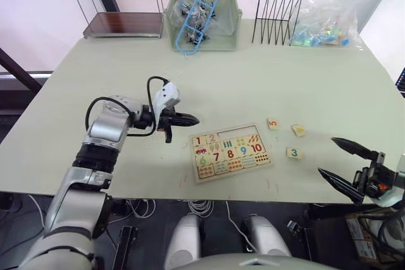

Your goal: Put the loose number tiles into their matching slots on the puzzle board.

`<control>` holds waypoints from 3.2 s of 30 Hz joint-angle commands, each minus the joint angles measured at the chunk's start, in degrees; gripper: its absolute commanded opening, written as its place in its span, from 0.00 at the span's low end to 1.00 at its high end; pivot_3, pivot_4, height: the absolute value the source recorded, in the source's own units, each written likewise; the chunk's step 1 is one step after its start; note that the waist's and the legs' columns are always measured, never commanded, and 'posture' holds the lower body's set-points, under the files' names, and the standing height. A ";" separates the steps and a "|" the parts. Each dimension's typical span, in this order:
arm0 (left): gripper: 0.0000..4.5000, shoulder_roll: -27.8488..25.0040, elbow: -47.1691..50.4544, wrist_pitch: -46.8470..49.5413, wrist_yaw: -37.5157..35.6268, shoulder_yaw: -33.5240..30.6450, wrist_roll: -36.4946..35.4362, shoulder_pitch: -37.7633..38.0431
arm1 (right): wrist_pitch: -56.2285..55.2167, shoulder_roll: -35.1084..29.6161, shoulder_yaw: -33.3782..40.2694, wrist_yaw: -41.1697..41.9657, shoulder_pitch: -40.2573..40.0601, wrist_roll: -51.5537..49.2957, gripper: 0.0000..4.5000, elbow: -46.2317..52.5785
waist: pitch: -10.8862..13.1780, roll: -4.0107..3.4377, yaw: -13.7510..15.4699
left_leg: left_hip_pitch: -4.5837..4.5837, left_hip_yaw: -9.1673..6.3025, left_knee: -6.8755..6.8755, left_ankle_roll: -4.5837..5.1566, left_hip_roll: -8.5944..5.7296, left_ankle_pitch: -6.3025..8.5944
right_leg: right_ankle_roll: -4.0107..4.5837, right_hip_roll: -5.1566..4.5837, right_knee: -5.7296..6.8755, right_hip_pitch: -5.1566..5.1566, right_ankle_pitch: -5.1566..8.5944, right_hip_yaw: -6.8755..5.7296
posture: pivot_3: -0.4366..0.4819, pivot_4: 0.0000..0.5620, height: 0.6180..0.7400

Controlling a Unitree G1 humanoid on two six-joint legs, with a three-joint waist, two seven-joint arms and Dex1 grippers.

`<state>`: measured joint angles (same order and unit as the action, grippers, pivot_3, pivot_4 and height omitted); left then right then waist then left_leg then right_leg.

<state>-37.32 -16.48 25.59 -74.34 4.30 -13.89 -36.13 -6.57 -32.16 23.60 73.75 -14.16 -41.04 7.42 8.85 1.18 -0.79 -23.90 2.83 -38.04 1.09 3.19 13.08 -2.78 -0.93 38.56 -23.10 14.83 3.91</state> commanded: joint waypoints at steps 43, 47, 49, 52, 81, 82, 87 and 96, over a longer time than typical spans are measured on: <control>0.99 -3.06 29.23 0.19 18.38 -34.47 -19.23 46.88 | -5.46 -0.83 6.20 -6.32 -4.65 4.90 1.00 -4.21 | -0.01 0.00 0.06 | 0.14 0.03 0.56 -0.01 0.08 0.01 | 0.20 -0.44 -0.58 0.00 0.09 0.07 | 0.48 0.27 1.00; 0.99 -2.47 27.97 -0.96 18.19 -33.16 -19.25 45.96 | -5.57 -1.40 7.12 -6.35 -5.66 4.78 1.00 -4.72 | -0.01 0.00 0.07 | 0.14 0.04 0.65 -0.01 0.04 0.01 | 0.21 -0.39 -0.59 -0.01 0.10 0.02 | 0.48 0.27 1.00; 0.99 -1.81 28.02 -1.71 18.19 -32.38 -19.15 46.16 | -5.61 -1.83 7.85 -6.08 -5.99 4.23 1.00 -5.06 | -0.01 0.00 0.05 | 0.15 0.04 0.64 -0.01 0.04 0.01 | 0.21 -0.38 -0.58 -0.01 0.10 0.02 | 0.48 0.27 1.00; 0.99 -1.10 26.77 -2.93 18.20 -31.70 -19.18 45.07 | -5.61 -2.19 8.26 -6.24 -6.11 4.15 1.00 -5.27 | -0.01 0.00 0.09 | 0.15 0.04 0.64 -0.01 0.04 0.01 | 0.21 -0.41 -0.59 -0.01 0.10 0.04 | 0.48 0.27 1.00; 0.99 -1.34 17.90 -14.17 11.33 -27.52 -16.74 42.79 | -8.49 -4.29 9.22 -1.13 -5.65 4.79 1.00 -14.29 | -0.03 0.01 0.03 | 0.16 0.06 0.64 0.00 0.02 0.01 | 0.20 -0.38 -0.60 -0.01 0.09 0.06 | 0.48 0.27 1.00; 0.99 -1.57 17.44 -14.51 11.01 -27.40 -16.57 42.45 | -8.57 -4.31 9.04 -0.90 -5.53 4.93 1.00 -14.54 | -0.03 0.01 0.03 | 0.16 0.06 0.63 0.00 0.02 0.01 | 0.20 -0.38 -0.60 -0.01 0.09 0.06 | 0.48 0.27 1.00; 0.99 -3.00 15.72 -15.91 9.32 -26.55 -16.23 40.98 | -8.81 -4.06 8.50 -0.66 -4.47 5.31 1.00 -15.17 | -0.03 0.01 0.03 | 0.16 0.09 0.64 0.00 0.02 0.01 | 0.20 -0.34 -0.59 -0.01 0.09 0.05 | 0.48 0.27 1.00; 0.99 -5.00 11.92 -20.29 5.41 -23.06 -13.13 37.35 | -6.68 -4.49 7.98 0.10 -3.21 3.94 1.00 -12.25 | -0.03 0.00 0.04 | 0.16 0.14 0.64 0.00 0.02 0.01 | 0.20 -0.32 -0.59 -0.01 0.09 0.05 | 0.48 0.27 1.00</control>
<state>-41.20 -4.43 7.46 -67.86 -19.17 -27.82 2.31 -13.67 -35.44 30.71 73.52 -17.78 -35.80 -7.12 8.82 1.18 -0.75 -23.74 2.97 -37.41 1.08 3.21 13.08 -2.58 -1.25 37.97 -23.10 14.92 3.97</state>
